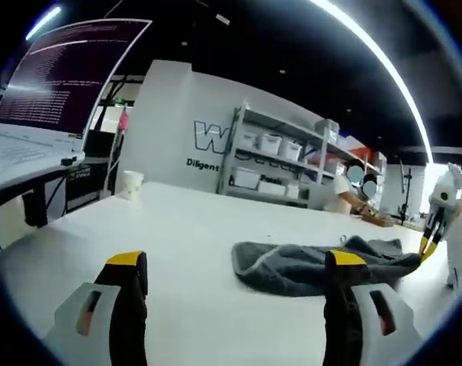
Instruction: Open the folded towel by lifting each exposed corner and separating the folded layers until the towel lies flat within the target outline without major curled edges
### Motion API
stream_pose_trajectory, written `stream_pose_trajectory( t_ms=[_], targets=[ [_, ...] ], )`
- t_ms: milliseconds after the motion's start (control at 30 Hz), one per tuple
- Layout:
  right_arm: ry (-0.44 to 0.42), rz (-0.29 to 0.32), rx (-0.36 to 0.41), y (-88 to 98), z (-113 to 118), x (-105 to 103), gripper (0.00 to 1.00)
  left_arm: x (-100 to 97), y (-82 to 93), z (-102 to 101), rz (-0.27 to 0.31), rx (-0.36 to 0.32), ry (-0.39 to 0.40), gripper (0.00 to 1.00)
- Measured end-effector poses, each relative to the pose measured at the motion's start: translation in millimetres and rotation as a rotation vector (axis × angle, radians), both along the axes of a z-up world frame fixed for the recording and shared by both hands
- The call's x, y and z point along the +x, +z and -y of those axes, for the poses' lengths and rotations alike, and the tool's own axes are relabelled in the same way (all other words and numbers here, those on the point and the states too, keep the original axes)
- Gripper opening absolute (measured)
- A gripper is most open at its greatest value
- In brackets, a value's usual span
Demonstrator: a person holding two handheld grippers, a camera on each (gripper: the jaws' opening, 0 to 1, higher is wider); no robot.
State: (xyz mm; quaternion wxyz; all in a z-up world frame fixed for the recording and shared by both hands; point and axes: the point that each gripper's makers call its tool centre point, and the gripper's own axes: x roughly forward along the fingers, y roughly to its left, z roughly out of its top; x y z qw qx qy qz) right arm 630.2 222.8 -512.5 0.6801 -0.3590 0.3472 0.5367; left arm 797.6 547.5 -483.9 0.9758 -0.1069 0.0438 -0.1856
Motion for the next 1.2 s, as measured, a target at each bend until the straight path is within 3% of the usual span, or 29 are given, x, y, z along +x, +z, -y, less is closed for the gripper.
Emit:
stream_pose_trajectory(
  t_ms=[600,1200],
  targets=[
    [0.144,-0.09,-0.135,-33.1,-9,-39,0.0,-0.4,-7.1,2,-0.02,0.016,-0.005,0.93],
    [0.197,-0.146,-0.203,-56.0,-15,-55,0.0,5.4,-8.8,-2,-0.031,0.019,-0.009,0.93]
  ],
)
